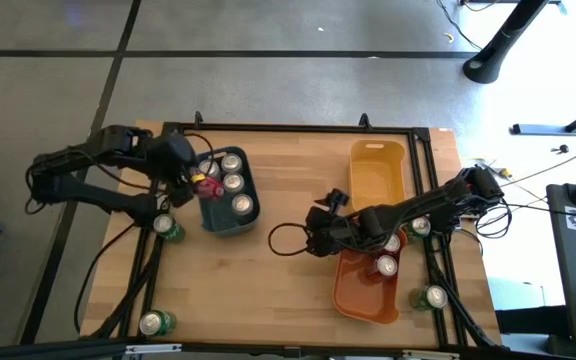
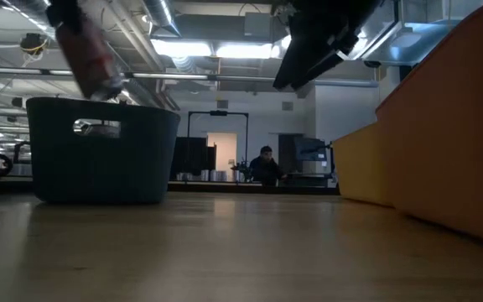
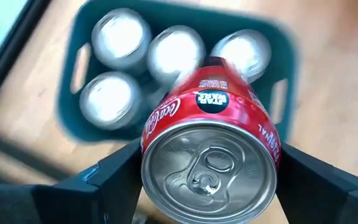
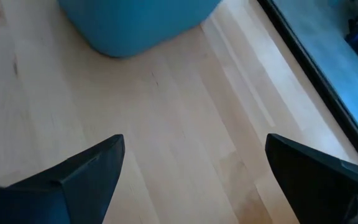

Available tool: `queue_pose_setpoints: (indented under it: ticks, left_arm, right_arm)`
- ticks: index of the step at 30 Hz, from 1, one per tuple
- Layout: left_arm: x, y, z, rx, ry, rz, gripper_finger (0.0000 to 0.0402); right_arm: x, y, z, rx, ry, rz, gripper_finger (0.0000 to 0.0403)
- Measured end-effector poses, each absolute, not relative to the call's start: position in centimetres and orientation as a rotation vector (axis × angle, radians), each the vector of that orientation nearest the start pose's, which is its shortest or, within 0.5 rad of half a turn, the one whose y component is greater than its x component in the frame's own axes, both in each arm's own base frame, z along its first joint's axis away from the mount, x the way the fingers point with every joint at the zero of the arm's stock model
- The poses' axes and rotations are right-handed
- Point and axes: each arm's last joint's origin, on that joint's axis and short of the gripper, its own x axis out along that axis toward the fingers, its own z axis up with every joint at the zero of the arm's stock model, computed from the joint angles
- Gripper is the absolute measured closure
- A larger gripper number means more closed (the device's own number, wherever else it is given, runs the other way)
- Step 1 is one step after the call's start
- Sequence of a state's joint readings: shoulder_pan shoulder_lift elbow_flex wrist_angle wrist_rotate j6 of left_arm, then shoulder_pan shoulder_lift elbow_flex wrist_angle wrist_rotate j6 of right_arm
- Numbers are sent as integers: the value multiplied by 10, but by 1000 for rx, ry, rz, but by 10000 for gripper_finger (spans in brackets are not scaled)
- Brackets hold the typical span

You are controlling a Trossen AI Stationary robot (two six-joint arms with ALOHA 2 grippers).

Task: Sort soda cans
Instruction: Put the red soda can into the orange bin

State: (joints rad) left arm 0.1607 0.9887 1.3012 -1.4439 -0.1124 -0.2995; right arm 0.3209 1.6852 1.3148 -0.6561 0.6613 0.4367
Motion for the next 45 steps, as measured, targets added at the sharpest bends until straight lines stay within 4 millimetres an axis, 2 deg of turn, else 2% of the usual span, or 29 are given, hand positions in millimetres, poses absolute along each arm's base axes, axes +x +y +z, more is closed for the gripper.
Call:
queue_pose_setpoints:
  ticks: [7, 16, 21, 27, 31, 34, 37, 45]
  left_arm:
    - [146, 8, 376, -266, 949, 267, 110]
    - [180, -31, 377, -227, 839, 71, 110]
    - [203, -60, 364, -183, 881, 33, 110]
    - [232, -92, 343, -154, 916, -11, 110]
    - [250, -108, 323, -129, 970, -10, 110]
    - [262, -116, 307, -103, 1004, 21, 110]
    - [271, -122, 292, -93, 1054, 49, 110]
    - [287, -138, 263, -48, 1112, 42, 110]
  right_arm:
    - [343, 95, 279, -62, 747, -475, 15]
    - [346, 102, 292, -7, 721, -396, 15]
    - [343, 120, 302, -41, 685, -355, 15]
    - [338, 141, 304, 11, 658, -281, 15]
    - [338, 157, 294, 30, 606, -224, 24]
    - [341, 167, 278, 47, 595, -197, 58]
    - [346, 175, 259, 63, 589, -188, 122]
    - [373, 193, 207, 107, 601, -135, 364]
